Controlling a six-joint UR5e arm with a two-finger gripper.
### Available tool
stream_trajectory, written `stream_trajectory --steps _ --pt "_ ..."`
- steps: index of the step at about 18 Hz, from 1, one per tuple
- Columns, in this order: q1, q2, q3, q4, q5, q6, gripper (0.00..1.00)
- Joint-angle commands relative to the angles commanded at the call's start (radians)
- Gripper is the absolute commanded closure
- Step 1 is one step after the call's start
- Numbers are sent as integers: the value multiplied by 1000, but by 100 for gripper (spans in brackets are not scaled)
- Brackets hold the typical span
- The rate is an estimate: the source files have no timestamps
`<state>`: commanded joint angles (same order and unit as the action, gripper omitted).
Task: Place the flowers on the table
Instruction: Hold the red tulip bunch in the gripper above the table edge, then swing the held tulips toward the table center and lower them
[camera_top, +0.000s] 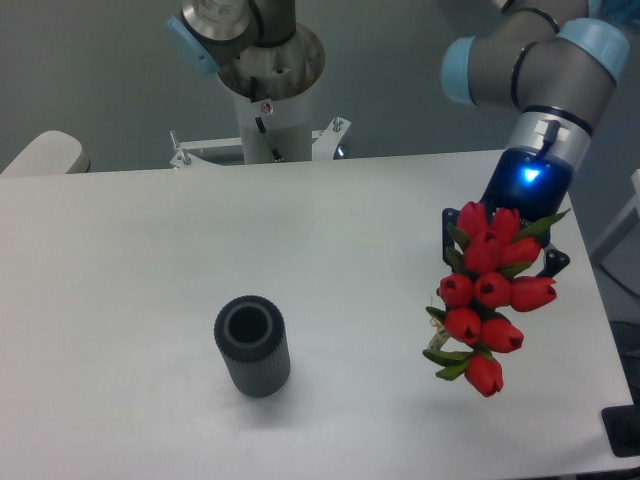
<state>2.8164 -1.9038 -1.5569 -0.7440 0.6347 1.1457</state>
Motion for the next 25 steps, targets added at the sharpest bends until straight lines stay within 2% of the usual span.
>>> stream_trajectory --steps 5,9,11,16,18,25 --pt "-14 58 -90 0 258 164 60" --pt "-48 69 -106 -2 327 224 60" --pt "-52 72 -123 -2 413 268 60" --pt "-129 86 -178 -2 676 414 60" --pt "-156 86 -206 -2 753 433 60" --pt "-181 84 -304 -3 916 428 60"
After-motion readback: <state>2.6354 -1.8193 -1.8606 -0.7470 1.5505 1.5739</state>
